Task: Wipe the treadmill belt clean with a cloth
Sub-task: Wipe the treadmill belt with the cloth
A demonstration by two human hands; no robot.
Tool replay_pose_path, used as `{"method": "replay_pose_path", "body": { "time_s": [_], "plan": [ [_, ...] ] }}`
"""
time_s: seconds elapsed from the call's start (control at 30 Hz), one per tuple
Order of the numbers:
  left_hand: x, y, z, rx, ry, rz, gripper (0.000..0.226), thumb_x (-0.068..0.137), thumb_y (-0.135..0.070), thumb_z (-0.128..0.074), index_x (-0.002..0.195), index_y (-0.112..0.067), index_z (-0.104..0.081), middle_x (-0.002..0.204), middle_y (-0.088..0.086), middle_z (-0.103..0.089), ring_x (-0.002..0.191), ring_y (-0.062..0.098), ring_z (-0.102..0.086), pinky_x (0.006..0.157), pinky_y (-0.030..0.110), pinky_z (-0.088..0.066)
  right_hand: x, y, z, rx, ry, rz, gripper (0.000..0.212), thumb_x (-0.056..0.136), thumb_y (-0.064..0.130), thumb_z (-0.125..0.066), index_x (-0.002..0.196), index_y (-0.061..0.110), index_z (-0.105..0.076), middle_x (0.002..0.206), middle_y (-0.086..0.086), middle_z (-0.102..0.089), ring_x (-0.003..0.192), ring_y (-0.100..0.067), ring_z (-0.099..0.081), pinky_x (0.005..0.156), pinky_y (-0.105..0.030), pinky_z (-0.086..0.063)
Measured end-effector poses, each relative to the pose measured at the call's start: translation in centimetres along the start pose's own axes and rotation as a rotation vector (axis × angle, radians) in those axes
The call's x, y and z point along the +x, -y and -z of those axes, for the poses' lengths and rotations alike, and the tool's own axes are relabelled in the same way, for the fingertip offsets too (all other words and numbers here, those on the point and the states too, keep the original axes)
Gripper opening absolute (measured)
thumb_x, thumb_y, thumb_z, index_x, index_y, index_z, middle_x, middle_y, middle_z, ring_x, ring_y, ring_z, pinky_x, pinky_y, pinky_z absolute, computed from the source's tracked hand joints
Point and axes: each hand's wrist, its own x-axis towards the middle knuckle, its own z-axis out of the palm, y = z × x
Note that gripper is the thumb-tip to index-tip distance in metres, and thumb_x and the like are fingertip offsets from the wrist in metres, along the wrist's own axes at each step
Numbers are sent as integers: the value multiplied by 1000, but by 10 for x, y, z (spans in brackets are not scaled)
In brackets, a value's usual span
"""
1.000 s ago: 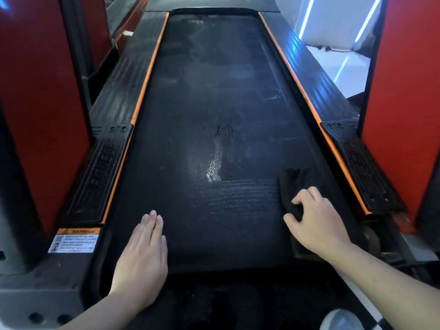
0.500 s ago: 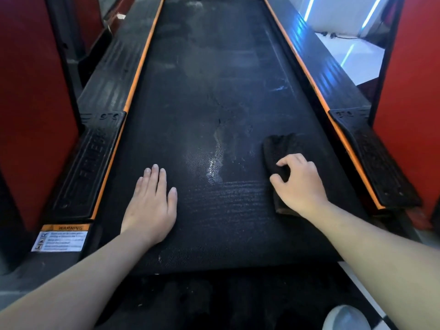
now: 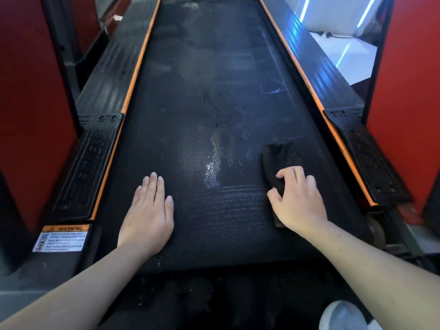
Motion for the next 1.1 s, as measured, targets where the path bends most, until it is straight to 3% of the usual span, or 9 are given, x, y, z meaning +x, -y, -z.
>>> {"method": "replay_pose_path", "body": {
  "time_s": [0.33, 0.53, 0.6, 0.67, 0.77, 0.83, 0.93, 1.03, 1.1],
  "plan": [
    [-33, -1, -2, -45, 2, -16, 68, 97, -45, 3, 155, -9, 2, 164, 2, 11, 149, 9, 19, 123, 32, 6, -30, -2, 5, 19, -3, 9, 35, 86, 35, -58, 116, 19, -54, 117, 6, -47, 82, -19, -41, 66, -32, -43],
    [-54, 3, -7, -25, -15, -32, 68, 98, -45, 3, 153, -5, 0, 165, 5, 9, 150, 12, 17, 123, 35, 2, -41, -10, 25, 170, 70, 1, 22, 89, 37, -60, 108, 28, -52, 110, 18, -42, 92, -10, -45, 66, -24, -39],
    [-60, 2, -4, -21, 0, -29, 69, 99, -44, -2, 154, -3, -7, 165, 7, 0, 152, 16, 8, 123, 34, 0, -44, -16, 32, 211, 34, 27, 20, 88, 34, -63, 104, 28, -54, 105, 18, -45, 92, -9, -47, 68, -26, -40],
    [-63, 3, 3, -9, -29, -41, 66, 101, -41, -14, 152, -1, -28, 162, 11, -21, 151, 22, -16, 122, 37, -15, -42, -26, 36, 199, -8, 59, 20, 84, 30, -67, 101, 26, -56, 103, 16, -49, 90, -12, -48, 69, -31, -41],
    [-56, 5, 23, 4, -122, -60, 55, 99, -38, -28, 135, -6, -56, 140, 8, -53, 130, 25, -48, 108, 42, -40, -27, -44, 42, 171, -70, 46, 24, 79, 19, -72, 101, 18, -62, 104, 4, -57, 89, -25, -52, 76, -39, -46],
    [-44, 13, 34, 28, -177, -53, 50, 99, -36, -31, 127, -6, -60, 126, 9, -61, 118, 28, -54, 101, 46, -43, -15, -58, 47, 145, -95, -8, 27, 79, 14, -72, 106, 13, -65, 108, -4, -60, 91, -35, -55, 83, -44, -47],
    [-22, 42, 46, 121, -223, 16, 52, 98, -31, -32, 129, 2, -56, 124, 21, -57, 119, 40, -50, 106, 53, -38, -5, -79, 50, 73, -3, -116, 43, 87, 18, -63, 130, 15, -59, 129, -7, -54, 103, -39, -49, 95, -49, -43],
    [-8, 84, 49, 263, -131, 7, 63, 100, -31, -19, 140, 10, -43, 146, 29, -40, 136, 49, -31, 114, 59, -22, -1, -85, 49, 29, 102, -173, 50, 95, 25, -52, 144, 19, -48, 146, -1, -40, 117, -36, -39, 101, -52, -41],
    [-7, 95, 51, 213, -119, 34, 65, 98, -34, -19, 148, 5, -32, 157, 24, -26, 145, 44, -20, 118, 54, -17, 0, -83, 44, 32, 119, -182, 50, 97, 27, -49, 146, 18, -46, 150, 1, -35, 122, -35, -36, 104, -52, -40]
  ]
}}
